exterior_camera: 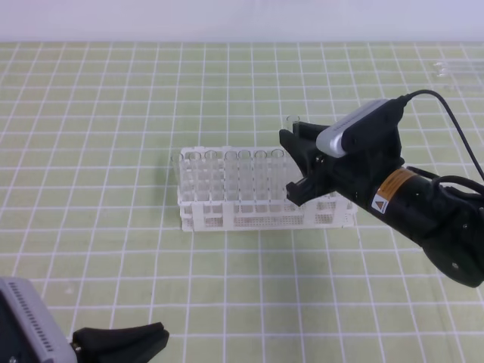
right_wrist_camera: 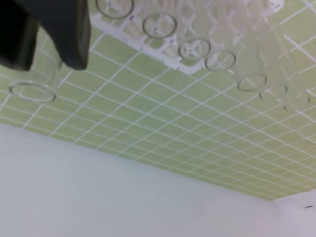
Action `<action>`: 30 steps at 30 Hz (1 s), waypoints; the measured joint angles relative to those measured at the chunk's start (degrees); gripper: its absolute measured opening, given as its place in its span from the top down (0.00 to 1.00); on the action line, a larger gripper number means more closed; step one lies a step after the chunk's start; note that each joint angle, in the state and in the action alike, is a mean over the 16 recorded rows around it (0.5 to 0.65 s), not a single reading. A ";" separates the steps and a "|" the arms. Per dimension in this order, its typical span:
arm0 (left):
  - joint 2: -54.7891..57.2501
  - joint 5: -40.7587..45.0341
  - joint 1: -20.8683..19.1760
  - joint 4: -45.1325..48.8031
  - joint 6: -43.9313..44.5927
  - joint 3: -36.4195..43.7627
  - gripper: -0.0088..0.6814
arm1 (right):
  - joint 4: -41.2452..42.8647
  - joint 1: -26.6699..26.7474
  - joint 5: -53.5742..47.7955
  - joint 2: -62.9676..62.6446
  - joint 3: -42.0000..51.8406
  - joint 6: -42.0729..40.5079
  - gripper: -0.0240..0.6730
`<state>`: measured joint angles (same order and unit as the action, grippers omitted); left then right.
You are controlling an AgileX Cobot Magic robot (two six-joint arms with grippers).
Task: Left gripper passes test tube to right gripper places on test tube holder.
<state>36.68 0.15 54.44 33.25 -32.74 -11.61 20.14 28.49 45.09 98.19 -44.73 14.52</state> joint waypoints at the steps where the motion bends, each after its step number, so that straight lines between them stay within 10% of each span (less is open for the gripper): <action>1: 0.00 0.00 0.00 0.00 0.00 0.00 0.99 | 0.00 0.00 0.06 0.05 0.01 0.00 0.94; 30: -0.01 0.13 0.02 -0.04 -0.03 0.01 0.99 | -0.12 -0.05 -0.24 -0.79 0.02 0.03 0.90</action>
<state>36.67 0.29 54.45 33.21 -32.77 -11.60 20.03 28.44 44.85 97.40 -44.71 14.56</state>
